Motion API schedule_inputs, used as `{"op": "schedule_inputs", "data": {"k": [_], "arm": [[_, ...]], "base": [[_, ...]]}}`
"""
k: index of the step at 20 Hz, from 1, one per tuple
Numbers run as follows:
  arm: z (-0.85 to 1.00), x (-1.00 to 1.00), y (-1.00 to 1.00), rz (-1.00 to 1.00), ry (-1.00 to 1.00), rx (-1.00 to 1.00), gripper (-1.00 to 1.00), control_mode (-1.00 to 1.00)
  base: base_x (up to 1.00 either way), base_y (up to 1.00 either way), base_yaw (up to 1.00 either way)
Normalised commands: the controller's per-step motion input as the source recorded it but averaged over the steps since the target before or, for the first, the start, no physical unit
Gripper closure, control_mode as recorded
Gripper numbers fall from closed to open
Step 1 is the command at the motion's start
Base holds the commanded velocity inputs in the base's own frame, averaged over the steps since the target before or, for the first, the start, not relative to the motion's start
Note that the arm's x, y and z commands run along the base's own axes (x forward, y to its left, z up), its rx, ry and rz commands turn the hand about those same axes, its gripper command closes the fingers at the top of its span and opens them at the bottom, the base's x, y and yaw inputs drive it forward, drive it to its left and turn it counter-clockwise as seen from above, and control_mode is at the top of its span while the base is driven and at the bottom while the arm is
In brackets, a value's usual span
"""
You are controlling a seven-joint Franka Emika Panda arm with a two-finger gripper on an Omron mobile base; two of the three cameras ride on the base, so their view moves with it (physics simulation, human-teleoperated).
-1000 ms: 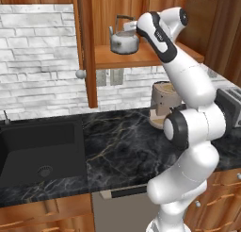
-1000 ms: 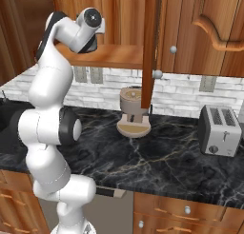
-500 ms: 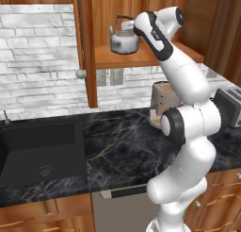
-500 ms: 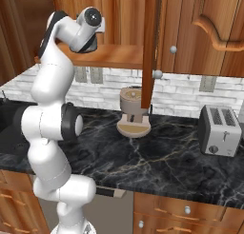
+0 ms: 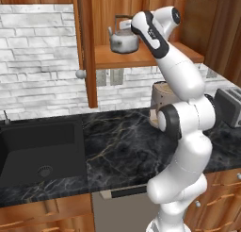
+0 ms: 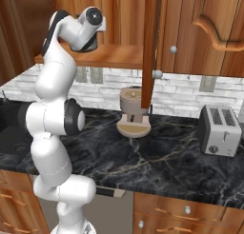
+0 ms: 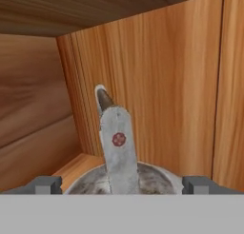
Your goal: Open the cabinet, pick the kettle from the cabinet, and place it in the sink.
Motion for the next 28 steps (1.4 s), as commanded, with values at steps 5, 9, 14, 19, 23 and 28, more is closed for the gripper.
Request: {"op": "schedule_inputs", "data": {"k": [5, 9, 14, 19, 23, 28], "arm": [[0.0, 0.18, 0.0, 0.0, 0.0, 0.0, -1.0, -1.0], [0.0, 0.14, 0.0, 0.0, 0.0, 0.0, -1.0, -1.0], [0.0, 0.05, 0.04, 0.0, 0.0, 0.0, 1.0, -1.0], [0.0, 0.0, 0.03, 0.0, 0.0, 0.0, 1.0, -1.0], [0.0, -0.04, 0.0, 0.0, 0.0, 0.0, 1.0, -1.0], [0.0, -0.14, 0.0, 0.0, -0.01, 0.0, 1.0, -1.0]], "base": [[0.0, 0.0, 0.0], [0.0, 0.0, 0.0], [0.0, 0.0, 0.0], [0.0, 0.0, 0.0], [0.0, 0.0, 0.0], [0.0, 0.0, 0.0]]}}
